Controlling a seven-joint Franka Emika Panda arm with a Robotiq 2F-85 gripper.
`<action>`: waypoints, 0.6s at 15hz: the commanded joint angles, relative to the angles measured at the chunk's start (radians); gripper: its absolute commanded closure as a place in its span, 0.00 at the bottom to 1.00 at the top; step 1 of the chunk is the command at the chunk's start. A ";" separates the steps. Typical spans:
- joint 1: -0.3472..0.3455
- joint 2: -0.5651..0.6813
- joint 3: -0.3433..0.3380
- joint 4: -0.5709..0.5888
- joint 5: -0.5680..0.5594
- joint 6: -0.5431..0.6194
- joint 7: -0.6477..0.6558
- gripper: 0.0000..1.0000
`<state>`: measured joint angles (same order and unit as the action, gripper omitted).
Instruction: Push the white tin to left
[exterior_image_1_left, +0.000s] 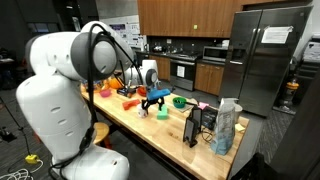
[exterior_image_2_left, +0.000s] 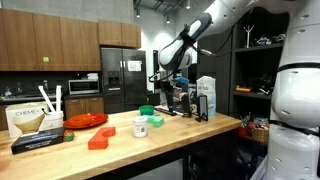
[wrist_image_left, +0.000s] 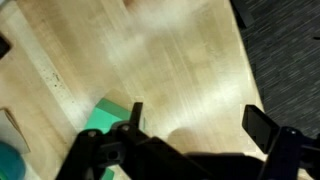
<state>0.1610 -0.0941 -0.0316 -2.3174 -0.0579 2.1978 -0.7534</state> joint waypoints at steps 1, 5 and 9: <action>-0.053 0.194 0.017 0.220 0.044 -0.024 -0.113 0.00; -0.103 0.219 0.057 0.332 0.137 -0.087 -0.203 0.00; -0.120 0.180 0.076 0.396 0.179 -0.260 -0.275 0.00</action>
<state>0.0680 0.1191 0.0223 -1.9637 0.0918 2.0591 -0.9690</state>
